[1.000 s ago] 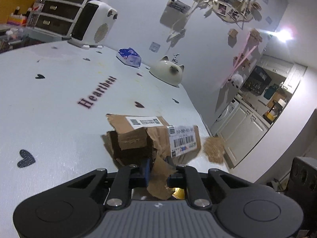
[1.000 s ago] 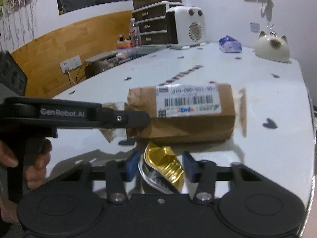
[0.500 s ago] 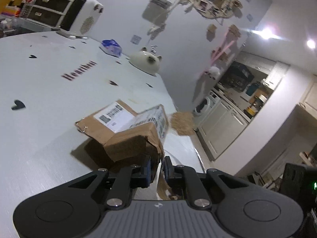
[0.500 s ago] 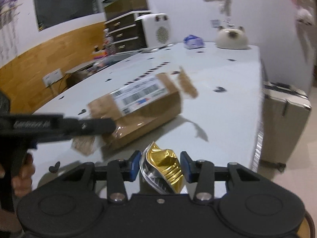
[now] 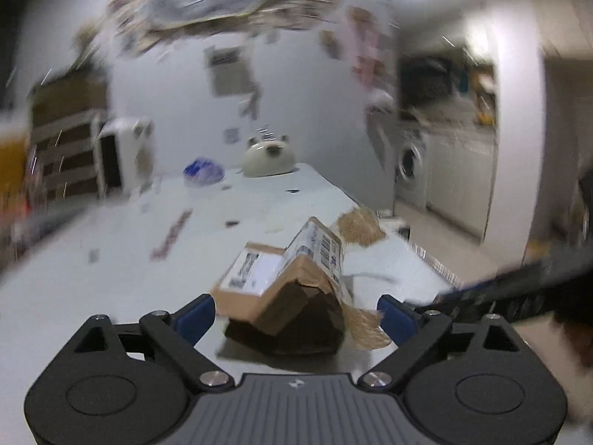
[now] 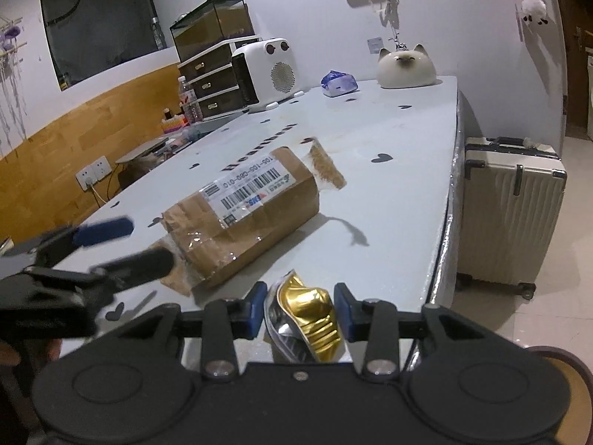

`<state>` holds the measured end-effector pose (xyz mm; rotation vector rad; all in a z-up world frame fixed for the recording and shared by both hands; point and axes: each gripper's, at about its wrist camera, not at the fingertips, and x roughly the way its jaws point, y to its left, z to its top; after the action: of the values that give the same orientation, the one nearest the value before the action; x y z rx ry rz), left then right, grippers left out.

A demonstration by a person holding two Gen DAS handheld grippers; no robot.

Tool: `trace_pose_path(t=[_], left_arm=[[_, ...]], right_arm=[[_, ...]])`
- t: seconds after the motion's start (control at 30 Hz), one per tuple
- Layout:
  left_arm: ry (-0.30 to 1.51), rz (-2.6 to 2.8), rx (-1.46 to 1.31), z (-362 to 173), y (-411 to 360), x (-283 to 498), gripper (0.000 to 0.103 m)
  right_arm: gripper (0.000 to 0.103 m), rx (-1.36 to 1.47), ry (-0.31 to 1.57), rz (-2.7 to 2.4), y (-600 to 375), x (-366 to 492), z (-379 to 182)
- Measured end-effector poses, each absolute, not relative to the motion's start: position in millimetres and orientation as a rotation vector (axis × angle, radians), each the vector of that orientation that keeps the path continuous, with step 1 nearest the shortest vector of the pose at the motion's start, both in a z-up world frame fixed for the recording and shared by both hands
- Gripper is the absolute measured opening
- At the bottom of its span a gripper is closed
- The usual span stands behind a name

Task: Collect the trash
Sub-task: 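Lift the cardboard box and gold wrapper off the table with both tools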

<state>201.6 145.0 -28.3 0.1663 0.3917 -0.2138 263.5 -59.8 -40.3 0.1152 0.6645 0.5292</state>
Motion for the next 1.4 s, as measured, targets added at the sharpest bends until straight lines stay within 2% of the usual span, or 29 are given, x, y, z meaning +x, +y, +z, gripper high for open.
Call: trace_pose_path(t=[0.2,0.5,0.57,0.63,0.77,0.8,0.93,1.1,1.4], left_arm=[[0.383,-0.299,0.480,-49.1,120.1,213.7,0.094],[0.428,-0.334,0.551,-58.8,112.2,235.5,0.093],[0.452,-0.342,0.515,-56.6,116.1,241.8,0.084],[0.476,-0.340,0.479,-55.4,120.2,246.1,0.067],[0.511,-0.333,0.413,-53.1,128.3,252.2,0.060],[0.518,-0.331,0.398,-52.7,129.6,252.7,0.055],[0.549,-0.334,0.307,-50.3,131.6,253.9,0.044],[0.539,-0.318,0.134,-43.6,138.4,247.2,0.038],[0.489,-0.287,-0.005,-28.3,130.3,212.7,0.035]], right_arm=[[0.040,0.135,0.655,0.530,-64.3,261.0,-38.5],[0.040,0.154,0.643,0.530,-70.9,260.0,-35.5],[0.040,0.154,0.642,0.533,-71.6,258.4,-35.9],[0.040,0.158,0.643,0.532,-73.0,258.5,-36.7],[0.040,0.168,0.648,0.532,-74.5,259.2,-38.0],[0.040,0.170,0.651,0.532,-74.6,259.1,-38.7],[0.040,0.179,0.658,0.530,-74.5,259.1,-40.0],[0.040,0.193,0.656,0.513,-79.2,258.3,-37.9],[0.040,0.195,0.615,0.522,-88.3,242.5,-23.4]])
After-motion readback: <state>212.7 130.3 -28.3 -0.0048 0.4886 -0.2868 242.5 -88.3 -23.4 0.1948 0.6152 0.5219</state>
